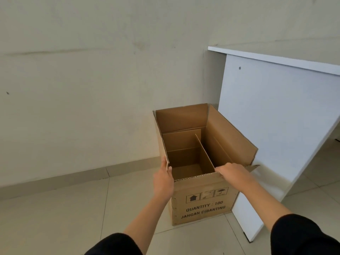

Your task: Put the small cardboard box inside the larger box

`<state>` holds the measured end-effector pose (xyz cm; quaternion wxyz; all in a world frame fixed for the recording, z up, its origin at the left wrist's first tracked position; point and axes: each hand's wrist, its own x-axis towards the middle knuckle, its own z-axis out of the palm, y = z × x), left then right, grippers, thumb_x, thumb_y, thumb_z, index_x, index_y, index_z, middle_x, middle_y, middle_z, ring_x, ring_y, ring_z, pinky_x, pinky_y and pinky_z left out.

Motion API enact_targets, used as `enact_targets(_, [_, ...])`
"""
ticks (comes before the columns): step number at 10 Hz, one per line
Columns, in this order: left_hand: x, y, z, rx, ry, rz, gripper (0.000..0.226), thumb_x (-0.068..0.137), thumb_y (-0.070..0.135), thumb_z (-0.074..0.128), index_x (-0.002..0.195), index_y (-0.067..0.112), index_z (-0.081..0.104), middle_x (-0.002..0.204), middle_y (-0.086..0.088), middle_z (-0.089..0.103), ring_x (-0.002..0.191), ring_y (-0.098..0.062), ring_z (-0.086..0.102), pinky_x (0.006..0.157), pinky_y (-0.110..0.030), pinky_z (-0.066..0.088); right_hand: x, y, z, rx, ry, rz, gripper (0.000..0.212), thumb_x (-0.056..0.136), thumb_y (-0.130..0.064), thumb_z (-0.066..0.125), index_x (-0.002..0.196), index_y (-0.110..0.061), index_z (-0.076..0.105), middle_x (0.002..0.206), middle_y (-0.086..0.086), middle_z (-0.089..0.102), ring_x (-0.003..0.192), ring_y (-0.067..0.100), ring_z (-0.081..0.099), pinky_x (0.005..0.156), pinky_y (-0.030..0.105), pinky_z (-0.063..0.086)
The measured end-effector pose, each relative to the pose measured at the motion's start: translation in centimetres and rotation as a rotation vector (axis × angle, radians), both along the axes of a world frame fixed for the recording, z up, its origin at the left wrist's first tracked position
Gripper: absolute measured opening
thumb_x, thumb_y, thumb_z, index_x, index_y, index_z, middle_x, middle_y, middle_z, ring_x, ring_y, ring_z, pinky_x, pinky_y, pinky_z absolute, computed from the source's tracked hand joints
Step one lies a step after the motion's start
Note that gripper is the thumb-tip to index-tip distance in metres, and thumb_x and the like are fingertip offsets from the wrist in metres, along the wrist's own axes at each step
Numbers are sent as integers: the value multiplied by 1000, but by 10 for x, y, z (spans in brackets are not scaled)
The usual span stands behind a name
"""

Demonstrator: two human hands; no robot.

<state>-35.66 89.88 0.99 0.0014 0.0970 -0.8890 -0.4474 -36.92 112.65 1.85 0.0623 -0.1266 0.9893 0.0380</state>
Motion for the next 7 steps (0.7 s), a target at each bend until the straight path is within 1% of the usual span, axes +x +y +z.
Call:
enact_targets(1, [1,-4,0,7,12,-12,51,101,26,31,150,24,16,112,-18,67,59,-7,48,47,-16,34,-9,-3,4,-19,0,-5,10,88,-7,53,91,-15,60,89,4,69,81,18,66,63,25,45])
enact_targets(2, [3,-12,1,37,10,-44,52,100,28,34,150,23,18,113,-18,67,64,-6,51,59,-19,43,-12,-3,3,-38,28,-3,17,88,-6,56,102,-15,57,84,-2,65,93,19,65,99,33,42])
enact_targets(3, [8,-21,5,-10,25,-80,55,99,31,38,149,22,19,108,-9,67,84,-11,60,82,-29,45,-6,-3,0,-4,67,24,27,88,-7,57,113,-16,52,94,-2,69,92,17,65,111,37,31])
enact_targets(4, [18,-31,13,-84,30,-114,56,98,37,38,149,26,18,130,-8,61,120,-23,56,99,-37,45,10,-2,-2,-53,47,29,29,92,-18,53,121,-20,50,108,-3,69,98,13,65,114,37,30])
enact_targets(5, [36,-43,28,-145,30,-150,58,97,41,37,150,28,15,143,-5,49,133,-24,44,107,-40,39,34,-9,3,-117,12,22,41,94,-38,46,134,-25,41,130,-3,60,117,10,56,117,37,21])
enact_targets(6, [60,-65,54,-242,58,-139,58,98,38,37,150,28,14,152,-3,35,140,-26,33,114,-43,31,58,-36,21,-149,47,33,56,93,-54,29,142,-28,29,144,-4,46,134,12,39,119,36,9])
enact_targets(7, [88,-94,76,-368,160,-122,55,99,33,38,149,26,17,150,-3,36,139,-25,32,119,-47,24,81,-76,47,-223,114,55,71,84,-63,10,145,-29,23,152,-5,33,143,13,20,118,35,2])
